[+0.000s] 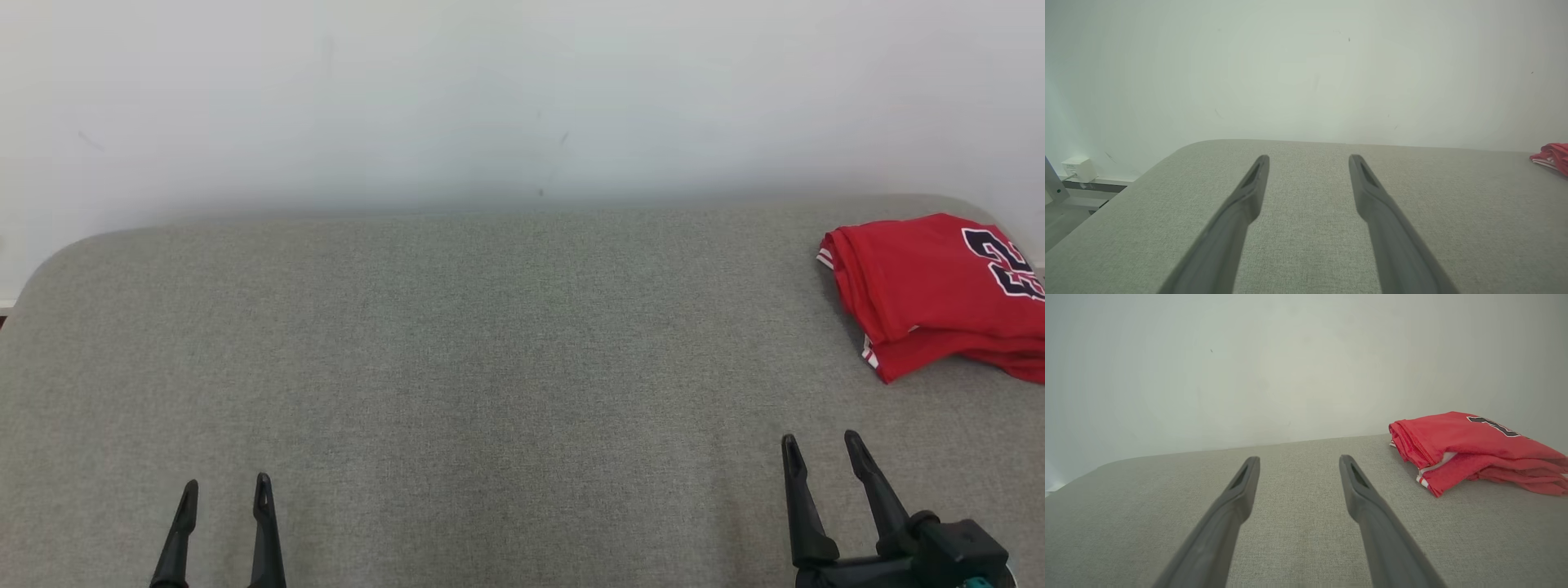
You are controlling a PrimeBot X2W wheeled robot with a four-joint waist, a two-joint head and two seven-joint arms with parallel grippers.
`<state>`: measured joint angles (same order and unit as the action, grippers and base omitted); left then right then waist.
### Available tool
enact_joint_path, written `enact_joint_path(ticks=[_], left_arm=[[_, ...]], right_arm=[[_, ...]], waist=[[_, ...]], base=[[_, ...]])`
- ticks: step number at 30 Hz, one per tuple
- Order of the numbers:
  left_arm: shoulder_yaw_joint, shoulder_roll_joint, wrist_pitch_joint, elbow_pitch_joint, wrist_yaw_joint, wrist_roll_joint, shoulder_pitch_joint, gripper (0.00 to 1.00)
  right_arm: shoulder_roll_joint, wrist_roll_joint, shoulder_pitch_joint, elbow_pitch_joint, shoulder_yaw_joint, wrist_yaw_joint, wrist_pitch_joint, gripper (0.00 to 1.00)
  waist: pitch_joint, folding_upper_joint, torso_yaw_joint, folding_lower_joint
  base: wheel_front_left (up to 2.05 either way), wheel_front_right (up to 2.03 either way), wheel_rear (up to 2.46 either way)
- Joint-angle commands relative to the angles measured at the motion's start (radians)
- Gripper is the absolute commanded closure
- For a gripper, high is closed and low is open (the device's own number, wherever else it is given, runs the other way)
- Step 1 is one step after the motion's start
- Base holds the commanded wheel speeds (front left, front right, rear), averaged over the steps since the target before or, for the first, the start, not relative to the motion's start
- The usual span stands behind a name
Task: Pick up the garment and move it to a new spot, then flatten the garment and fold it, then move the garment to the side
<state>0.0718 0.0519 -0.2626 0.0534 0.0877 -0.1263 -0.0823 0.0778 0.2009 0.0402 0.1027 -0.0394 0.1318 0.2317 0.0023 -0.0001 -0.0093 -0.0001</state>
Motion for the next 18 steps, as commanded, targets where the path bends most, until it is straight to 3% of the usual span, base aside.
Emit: enact_joint_path(ticks=[1, 7, 8, 11, 18], left_arm=[[-0.002, -0.002, -0.003, 0.007, -0.003, -0.007, -0.015, 0.0], [-0.007, -0.002, -0.003, 0.009, -0.008, -0.014, -0.02, 0.0], [-0.007, 0.0, 0.0, 0.008, -0.003, -0.004, -0.004, 1.0], [-0.007, -0.003, 0.003, 0.038, -0.005, -0.006, -0.005, 1.0], [0.004, -0.003, 0.045, 0.061, 0.0, -0.149, 0.021, 1.0]], right_arm=[[-0.006, -0.004, 0.009, -0.005, 0.004, -0.003, 0.001, 0.0], [-0.011, -0.005, 0.014, -0.005, 0.009, -0.003, 0.0, 0.0], [-0.007, 0.0, 0.004, 0.0, 0.007, 0.0, -0.002, 1.0], [-0.008, 0.001, 0.01, 0.027, 0.004, 0.0, -0.003, 1.0], [-0.005, 0.145, -0.004, 0.035, 0.012, 0.0, -0.031, 1.0]], waist=[[-0.001, 0.0001, 0.001, 0.0001], [-0.001, 0.0001, 0.002, 0.0001], [-0.002, 0.0001, 0.002, 0.0001], [-0.002, 0.0001, 0.002, 0.0001], [-0.002, 0.0001, 0.003, 0.0001]], base=[[0.0, 0.0, 0.0], [0.0, 0.0, 0.0], [0.0, 0.0, 0.0], [0.0, 0.0, 0.0], [0.0, 0.0, 0.0]])
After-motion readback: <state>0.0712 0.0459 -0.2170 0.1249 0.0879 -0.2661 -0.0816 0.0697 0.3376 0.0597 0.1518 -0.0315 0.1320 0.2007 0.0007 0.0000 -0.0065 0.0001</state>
